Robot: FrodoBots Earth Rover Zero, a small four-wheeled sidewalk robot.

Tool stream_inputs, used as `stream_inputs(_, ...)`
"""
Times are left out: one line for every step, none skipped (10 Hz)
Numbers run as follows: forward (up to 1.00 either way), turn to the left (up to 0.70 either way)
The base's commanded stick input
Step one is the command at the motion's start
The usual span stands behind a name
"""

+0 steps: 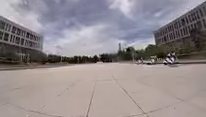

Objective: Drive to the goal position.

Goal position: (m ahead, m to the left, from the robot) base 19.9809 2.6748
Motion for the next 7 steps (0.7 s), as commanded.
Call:
stream_inputs(0.70,0.02)
stream_inputs(0.70,0.02)
stream_inputs(0.70,0.02)
stream_inputs(0.70,0.02)
stream_inputs(0.70,0.02)
stream_inputs(0.70,0.02)
stream_inputs(0.70,0.02)
